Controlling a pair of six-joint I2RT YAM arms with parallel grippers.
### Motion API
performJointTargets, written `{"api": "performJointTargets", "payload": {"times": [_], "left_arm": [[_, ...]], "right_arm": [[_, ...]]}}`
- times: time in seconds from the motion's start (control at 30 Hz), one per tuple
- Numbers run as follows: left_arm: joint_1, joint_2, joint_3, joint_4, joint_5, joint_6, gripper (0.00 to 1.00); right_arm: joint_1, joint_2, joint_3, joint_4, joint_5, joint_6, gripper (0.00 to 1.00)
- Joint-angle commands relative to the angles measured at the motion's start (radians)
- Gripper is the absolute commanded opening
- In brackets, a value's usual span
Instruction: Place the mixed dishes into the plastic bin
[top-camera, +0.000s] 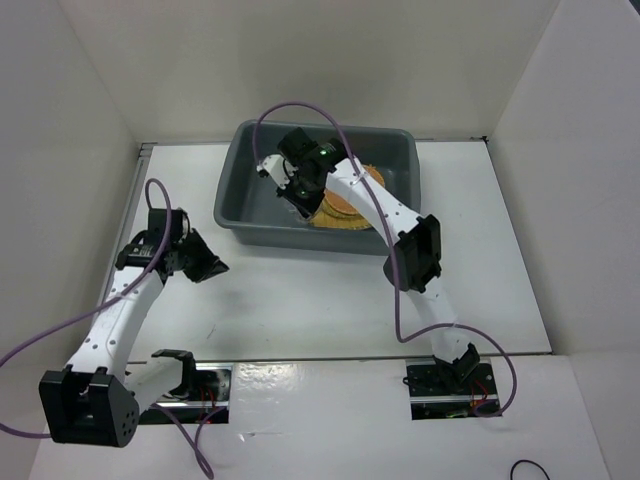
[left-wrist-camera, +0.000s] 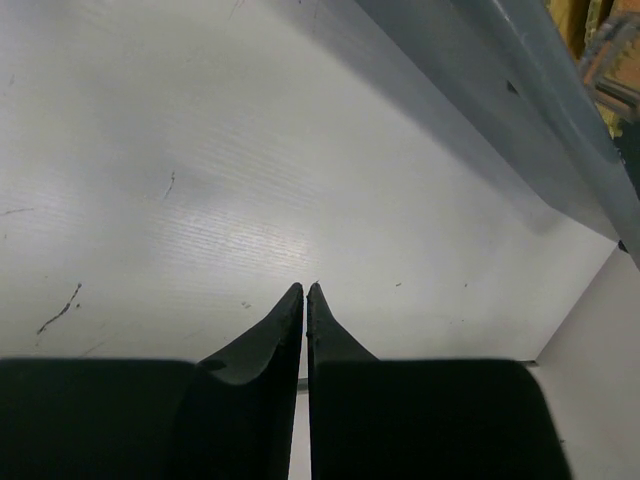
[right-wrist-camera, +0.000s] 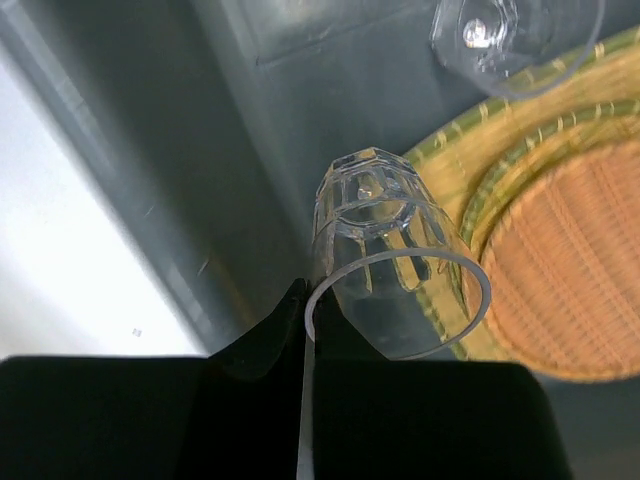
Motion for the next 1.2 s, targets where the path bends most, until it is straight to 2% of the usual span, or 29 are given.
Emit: {"api": "performJointTargets", "payload": {"times": [0.0,0.27,0.4,0.47,0.7,0.73,0.9,1.0,1.03,1.1,1.13,1.17], "left_arm": [[0.006,-0.044,-0.008,-0.036,-0.028,-0.030,0.10],[0.006,-0.054,-0.008,-0.070,-0.037,-0.020,0.10],[0.015,-0.045,0.001,-0.079,-0.037,-0.011,0.11],[0.015,-0.044,0.001,-0.079,-0.037,-0.011,0.11],[0.015,-0.044,0.001,-0.070,-0.037,-0.011,0.12],[0.015,-0.044,0.001,-0.070,-0.037,-0.011,0.12],[0.015,-0.044,-0.008,-0.059,-0.037,-0.002,0.12],[0.015,-0.044,0.039,-0.068,-0.066,0.007,0.12],[0.015,-0.055,0.052,-0.068,-0.076,0.021,0.12],[0.015,-0.064,0.085,-0.068,-0.103,0.030,0.14],[0.015,-0.075,0.096,-0.059,-0.103,0.042,0.15],[0.015,-0.075,0.107,-0.059,-0.114,0.043,0.18]], "right_arm": [[-0.012,0.087,0.101,-0.025,-0.049,-0.011,0.00],[0.028,0.303,0.406,-0.063,-0.038,-0.020,0.00],[0.039,0.346,0.449,-0.063,0.020,-0.008,0.00],[0.048,0.346,0.449,-0.063,0.031,-0.008,0.03],[0.048,0.345,0.509,-0.063,0.060,0.029,0.29],[0.048,0.345,0.532,-0.063,0.069,0.029,0.35],[0.048,0.251,0.572,-0.063,0.118,0.066,0.45],[0.048,0.182,0.729,-0.054,0.277,0.133,0.49],[0.048,0.161,0.730,-0.042,0.406,0.149,0.54],[0.048,0.115,0.730,-0.051,0.486,0.167,0.65],[0.025,0.071,0.730,-0.061,0.522,0.167,0.75],[0.014,0.038,0.730,-0.062,0.522,0.176,0.79]]}}
